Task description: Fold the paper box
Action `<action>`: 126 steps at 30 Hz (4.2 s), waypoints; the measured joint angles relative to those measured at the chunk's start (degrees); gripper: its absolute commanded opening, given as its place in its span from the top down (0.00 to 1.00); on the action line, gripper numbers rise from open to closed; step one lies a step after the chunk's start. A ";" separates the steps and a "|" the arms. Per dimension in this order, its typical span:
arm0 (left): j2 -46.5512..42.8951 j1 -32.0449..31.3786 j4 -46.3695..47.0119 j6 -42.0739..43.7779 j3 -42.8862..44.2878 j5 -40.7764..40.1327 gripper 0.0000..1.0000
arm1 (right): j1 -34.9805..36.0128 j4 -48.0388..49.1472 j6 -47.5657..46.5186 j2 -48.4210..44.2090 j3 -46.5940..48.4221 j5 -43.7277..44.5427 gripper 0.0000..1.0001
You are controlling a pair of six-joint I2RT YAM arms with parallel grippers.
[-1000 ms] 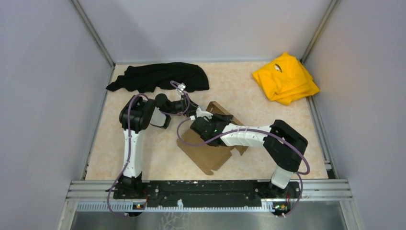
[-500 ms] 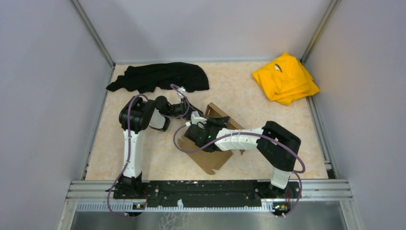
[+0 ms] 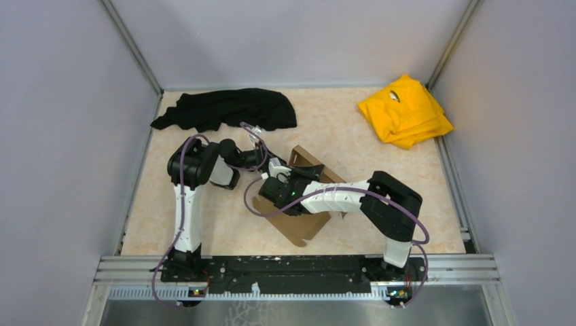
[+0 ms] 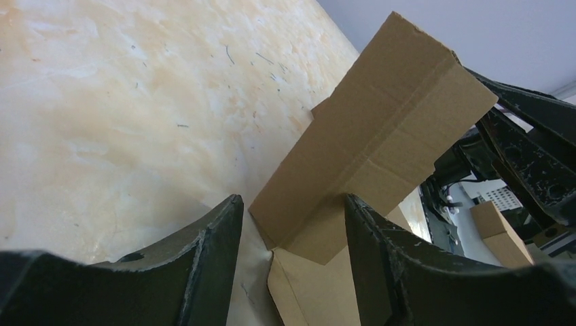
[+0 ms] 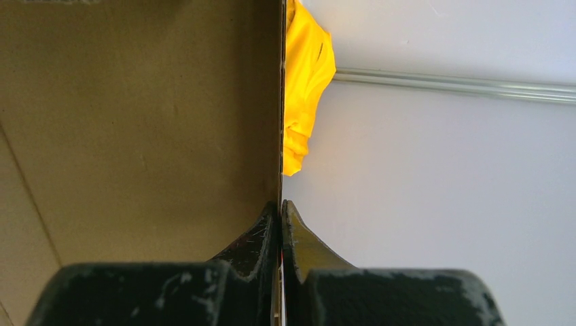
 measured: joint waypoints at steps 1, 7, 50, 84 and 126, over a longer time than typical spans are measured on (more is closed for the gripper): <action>-0.11 0.09 0.31 -0.02 -0.35 0.04 0.37 | 0.07 0.07 0.00 0.20 0.11 0.04 1.00; -0.55 1.16 2.62 -1.01 -2.08 0.24 0.37 | 0.81 -0.07 -0.02 1.92 0.46 1.68 1.00; -1.18 1.36 4.85 -3.21 -4.81 -0.37 0.32 | 3.54 -5.40 3.91 6.16 2.29 7.54 1.00; -5.97 -2.69 4.22 9.44 -9.64 -10.78 0.32 | 3.69 -1.79 0.83 6.19 2.16 6.86 1.00; -12.85 -5.46 -11.80 20.87 -8.41 -21.40 0.95 | 3.69 0.59 0.50 6.14 2.12 5.84 1.00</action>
